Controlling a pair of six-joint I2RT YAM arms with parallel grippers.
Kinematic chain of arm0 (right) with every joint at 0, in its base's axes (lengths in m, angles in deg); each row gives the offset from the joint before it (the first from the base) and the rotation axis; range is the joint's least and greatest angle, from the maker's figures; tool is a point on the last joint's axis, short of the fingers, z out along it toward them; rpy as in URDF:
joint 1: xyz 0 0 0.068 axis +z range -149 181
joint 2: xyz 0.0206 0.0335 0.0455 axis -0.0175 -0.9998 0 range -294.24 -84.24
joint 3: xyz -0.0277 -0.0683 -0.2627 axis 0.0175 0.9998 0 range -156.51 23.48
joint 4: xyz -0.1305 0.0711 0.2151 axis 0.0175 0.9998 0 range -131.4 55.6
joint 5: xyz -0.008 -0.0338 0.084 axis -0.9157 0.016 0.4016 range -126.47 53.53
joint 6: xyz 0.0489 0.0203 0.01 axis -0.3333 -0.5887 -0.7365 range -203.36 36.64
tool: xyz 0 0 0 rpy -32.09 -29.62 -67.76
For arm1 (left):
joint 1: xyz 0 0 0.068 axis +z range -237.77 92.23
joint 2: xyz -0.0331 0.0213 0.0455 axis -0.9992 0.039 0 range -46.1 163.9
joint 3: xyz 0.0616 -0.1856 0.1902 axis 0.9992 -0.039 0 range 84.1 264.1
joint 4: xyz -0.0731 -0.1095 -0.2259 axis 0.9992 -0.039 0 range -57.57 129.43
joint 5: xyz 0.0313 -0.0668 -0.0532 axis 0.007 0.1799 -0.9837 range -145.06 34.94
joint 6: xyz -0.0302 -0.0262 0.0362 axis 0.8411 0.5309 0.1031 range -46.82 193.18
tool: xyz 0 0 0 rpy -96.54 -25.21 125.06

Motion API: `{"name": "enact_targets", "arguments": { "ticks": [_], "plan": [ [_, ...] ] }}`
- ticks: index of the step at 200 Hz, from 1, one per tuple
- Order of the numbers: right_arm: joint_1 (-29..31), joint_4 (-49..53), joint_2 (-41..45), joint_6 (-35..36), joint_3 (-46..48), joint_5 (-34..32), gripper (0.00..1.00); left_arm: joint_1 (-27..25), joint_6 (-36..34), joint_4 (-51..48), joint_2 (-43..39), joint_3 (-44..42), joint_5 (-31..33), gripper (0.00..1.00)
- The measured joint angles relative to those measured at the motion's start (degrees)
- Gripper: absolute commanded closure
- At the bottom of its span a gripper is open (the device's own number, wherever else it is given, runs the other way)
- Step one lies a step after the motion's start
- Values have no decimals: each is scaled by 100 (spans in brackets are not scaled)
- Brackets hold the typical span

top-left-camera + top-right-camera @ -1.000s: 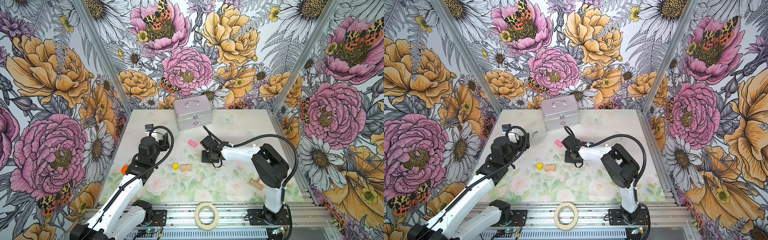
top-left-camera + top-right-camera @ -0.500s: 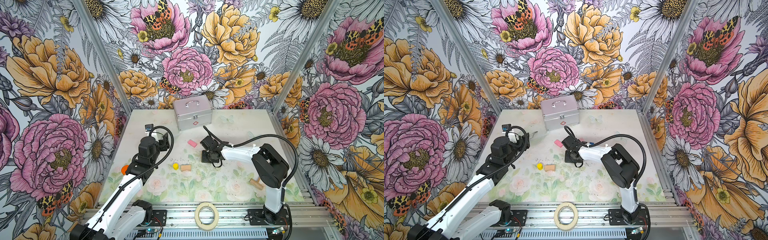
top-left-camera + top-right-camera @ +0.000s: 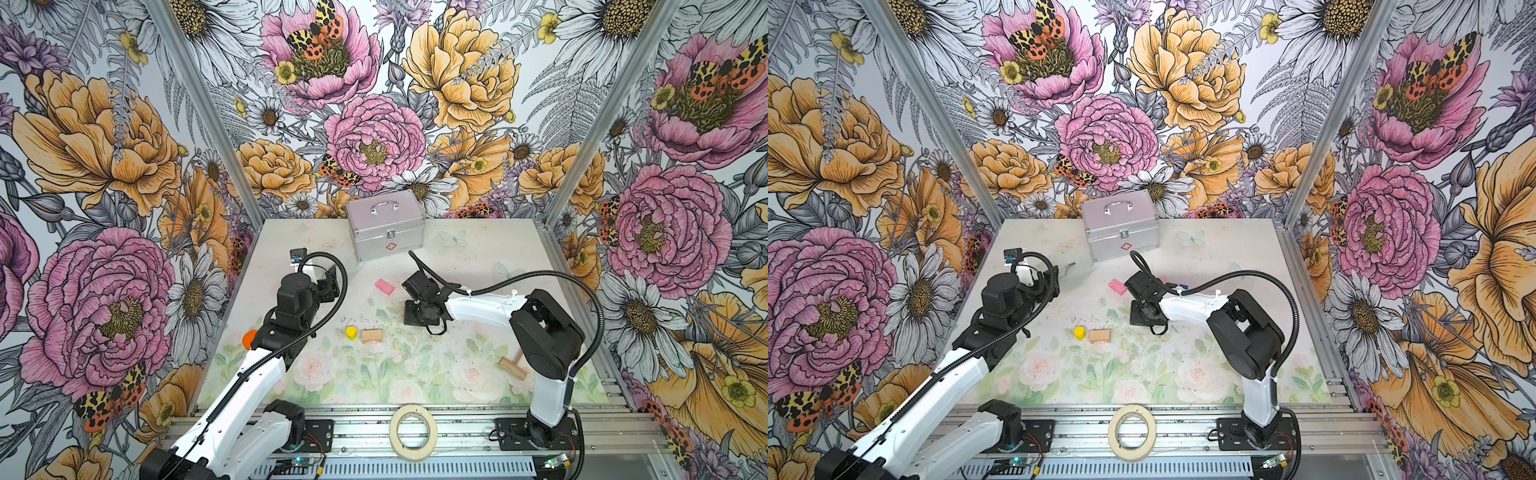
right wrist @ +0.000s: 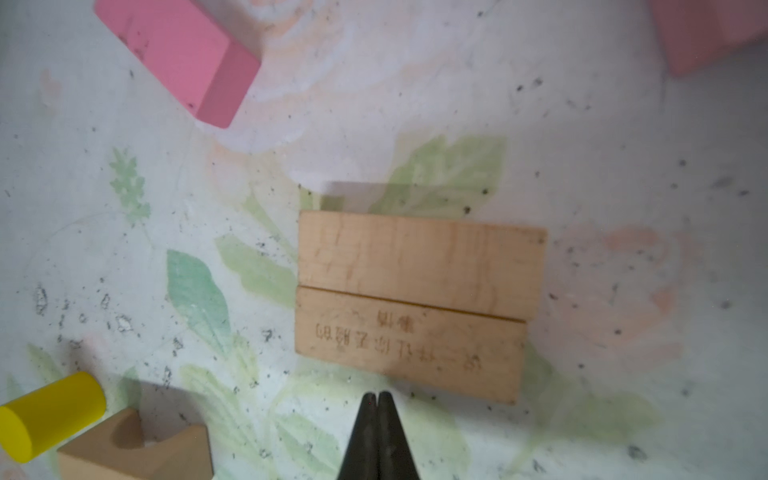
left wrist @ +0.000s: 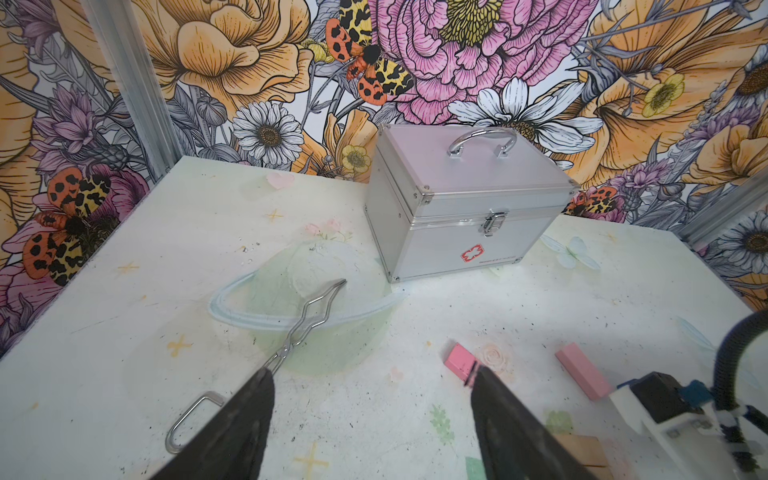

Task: Build the wood block tower
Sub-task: 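Move the right gripper over the light pink block near the blue cube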

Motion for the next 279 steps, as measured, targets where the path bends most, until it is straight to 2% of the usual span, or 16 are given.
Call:
{"name": "enact_targets", "arguments": {
  "ticks": [46, 69, 82, 98, 119, 138, 154, 169, 215, 279],
  "plan": [
    [-94, 267, 835, 116, 42, -201, 100, 0, 2, 2, 0, 0, 0, 24],
    [-358, 433, 1060, 330, 33, -334, 100, 0, 2, 2, 0, 0, 0, 24],
    [-538, 608, 1067, 520, -31, -411, 96, 0, 2, 2, 7, 0, 0, 24],
    [-750, 935, 1010, 839, -273, -483, 87, 0, 2, 2, 39, 0, -2, 24],
    [-990, 1285, 782, 1314, -898, -566, 66, 13, 2, 4, 92, 0, -2, 24],
    [-1128, 1537, 435, 1821, -1569, -581, 51, 39, 2, 2, 116, 0, -2, 24],
    [-1217, 1716, 94, 2264, -2033, -553, 42, 66, 2, 4, 114, 0, -4, 24],
    [-1300, 1888, -306, 2629, -2420, -518, 38, 72, 0, 4, 114, 0, -4, 24],
    [-1534, 2378, -1294, 3403, -3119, -411, 37, 114, 0, 7, 131, 0, -4, 24],
    [-1720, 2568, -1779, 3722, -3565, -286, 35, 140, 0, 4, 190, 0, -133, 24]
  ]
}}
